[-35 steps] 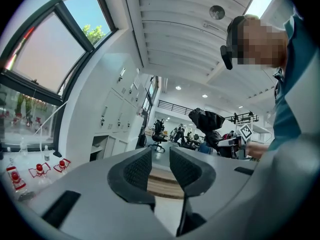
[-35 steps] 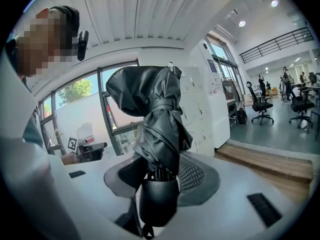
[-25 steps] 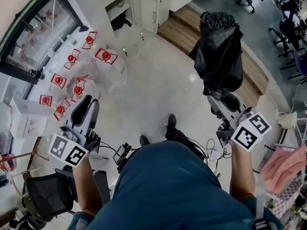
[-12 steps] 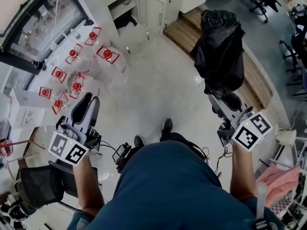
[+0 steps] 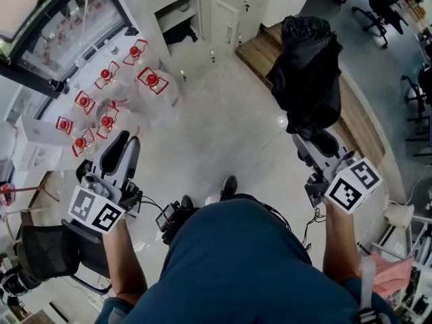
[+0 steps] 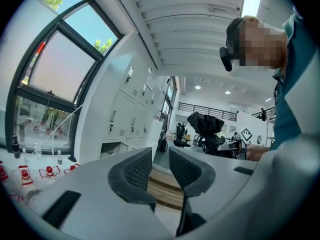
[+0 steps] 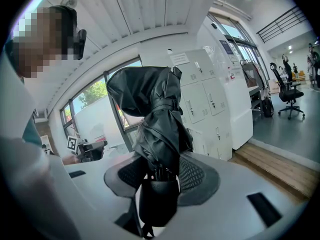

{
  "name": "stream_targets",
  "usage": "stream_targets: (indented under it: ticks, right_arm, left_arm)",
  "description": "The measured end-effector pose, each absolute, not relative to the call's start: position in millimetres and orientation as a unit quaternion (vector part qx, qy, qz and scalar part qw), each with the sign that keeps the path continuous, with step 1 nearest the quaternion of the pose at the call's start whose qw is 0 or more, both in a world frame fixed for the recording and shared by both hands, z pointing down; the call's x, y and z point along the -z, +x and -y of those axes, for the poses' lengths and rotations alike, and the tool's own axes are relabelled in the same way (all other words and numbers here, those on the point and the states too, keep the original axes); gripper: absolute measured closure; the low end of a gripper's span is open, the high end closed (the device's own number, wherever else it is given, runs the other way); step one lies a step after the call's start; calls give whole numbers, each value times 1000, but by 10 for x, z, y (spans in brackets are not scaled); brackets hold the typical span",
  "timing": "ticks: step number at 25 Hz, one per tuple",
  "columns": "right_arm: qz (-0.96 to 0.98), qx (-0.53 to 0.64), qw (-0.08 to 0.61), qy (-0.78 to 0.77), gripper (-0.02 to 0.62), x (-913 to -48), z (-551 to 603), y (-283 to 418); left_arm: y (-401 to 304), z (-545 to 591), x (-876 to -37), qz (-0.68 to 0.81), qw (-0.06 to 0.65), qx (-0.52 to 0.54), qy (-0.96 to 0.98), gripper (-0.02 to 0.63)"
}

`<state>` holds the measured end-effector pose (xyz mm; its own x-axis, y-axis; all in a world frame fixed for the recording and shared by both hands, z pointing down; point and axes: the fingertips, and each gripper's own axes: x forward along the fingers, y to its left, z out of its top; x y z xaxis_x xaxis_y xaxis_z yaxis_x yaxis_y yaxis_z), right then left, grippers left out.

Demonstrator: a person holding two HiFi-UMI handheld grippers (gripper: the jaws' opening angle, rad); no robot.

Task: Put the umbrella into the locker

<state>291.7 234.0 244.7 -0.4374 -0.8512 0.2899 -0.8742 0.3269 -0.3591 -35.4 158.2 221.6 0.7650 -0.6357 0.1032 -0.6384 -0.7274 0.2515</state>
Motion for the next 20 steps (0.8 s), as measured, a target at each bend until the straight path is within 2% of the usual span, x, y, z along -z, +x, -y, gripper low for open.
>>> stream_targets:
  ticks: [10,20]
  right_arm:
    - [822,-239,25,516,410,-2502,-2090,3225]
    - [804,-250,13,540,410,-2533,-1897,3007]
  left_arm:
    - [-57,-1483,-2242,361,129,-10,924,483]
    - [-184,-934,-2294,333,122,-5,935,517]
